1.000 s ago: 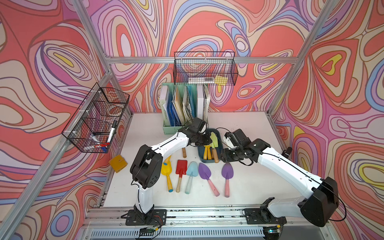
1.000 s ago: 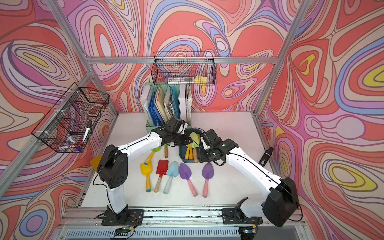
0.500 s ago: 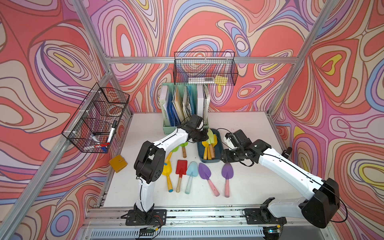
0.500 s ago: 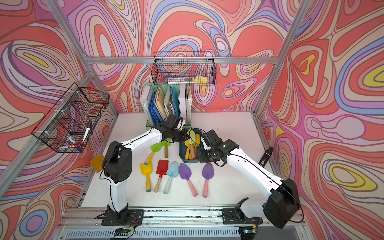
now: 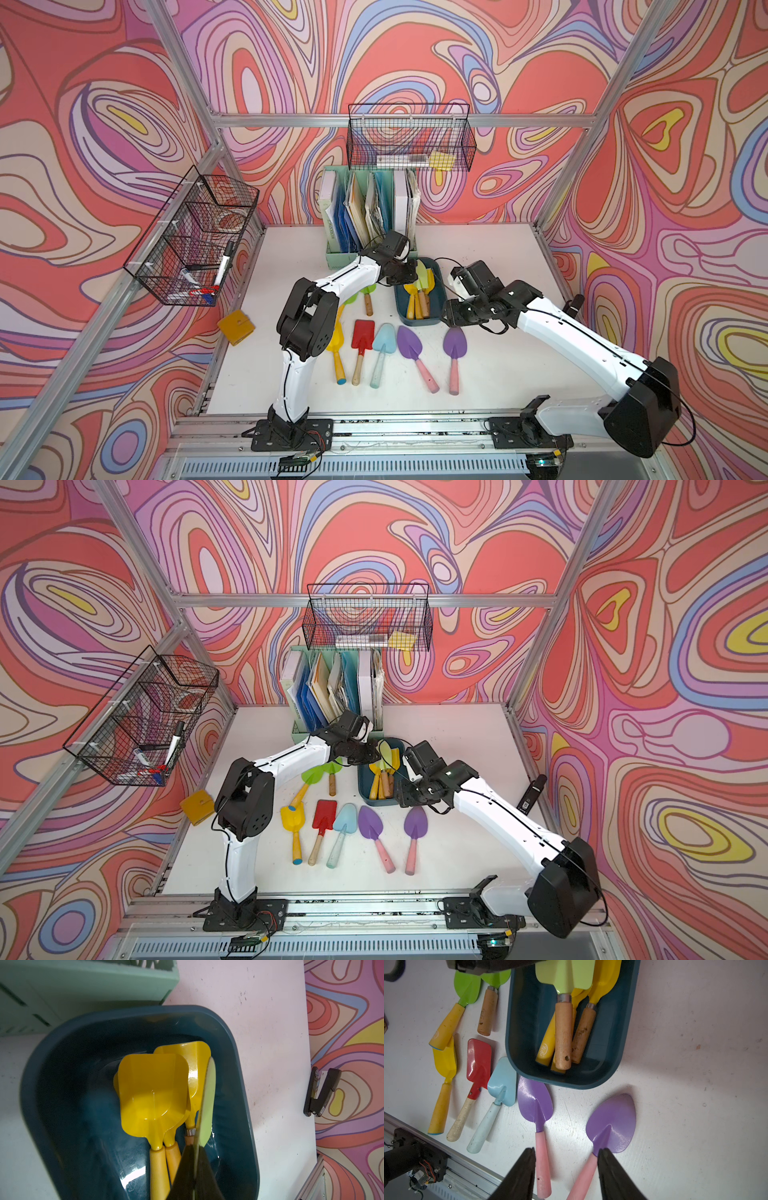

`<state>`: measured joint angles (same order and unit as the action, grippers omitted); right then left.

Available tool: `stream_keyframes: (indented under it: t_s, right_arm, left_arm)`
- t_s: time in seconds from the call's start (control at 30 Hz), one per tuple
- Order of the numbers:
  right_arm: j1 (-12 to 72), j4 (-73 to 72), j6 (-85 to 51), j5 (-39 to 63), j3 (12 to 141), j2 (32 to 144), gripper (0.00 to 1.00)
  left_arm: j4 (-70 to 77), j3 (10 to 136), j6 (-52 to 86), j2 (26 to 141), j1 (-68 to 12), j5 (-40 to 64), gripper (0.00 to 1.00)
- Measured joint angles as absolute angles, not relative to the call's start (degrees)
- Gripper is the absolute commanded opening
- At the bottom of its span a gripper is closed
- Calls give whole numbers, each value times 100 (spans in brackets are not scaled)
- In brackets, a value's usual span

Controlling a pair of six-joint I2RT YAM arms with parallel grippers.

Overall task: Put the shovel into the storage box
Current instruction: Place the shovel in the storage box.

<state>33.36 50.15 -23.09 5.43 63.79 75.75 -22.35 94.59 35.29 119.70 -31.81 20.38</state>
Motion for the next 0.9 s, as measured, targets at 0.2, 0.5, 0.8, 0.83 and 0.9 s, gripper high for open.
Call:
stream_keyframes:
  t_s: [0.2, 0.5, 0.8, 0.83, 0.9]
  right_arm:
    - [3336, 4987, -2311, 545, 6355, 7575, 50]
    - [3336, 4921, -2322, 548, 6226, 7575, 50]
    - [3336, 4882, -2320, 545, 6167, 7575, 50]
    - [3336, 4877, -2320, 543, 6163, 7575, 50]
    - [3336, 4873, -2320, 543, 6158, 7575, 50]
  left_arm:
    - [-2383, 9502, 3492, 12081, -3181, 2032, 0]
    - [-2582, 9758, 3446, 12239, -3181, 1988, 7]
    - [-2799, 9974, 3430, 12438, -3183, 1949, 13]
    - [-2810, 9981, 3430, 12446, -3183, 1938, 14]
    - [-2884, 10036, 3430, 12464, -3183, 1916, 15]
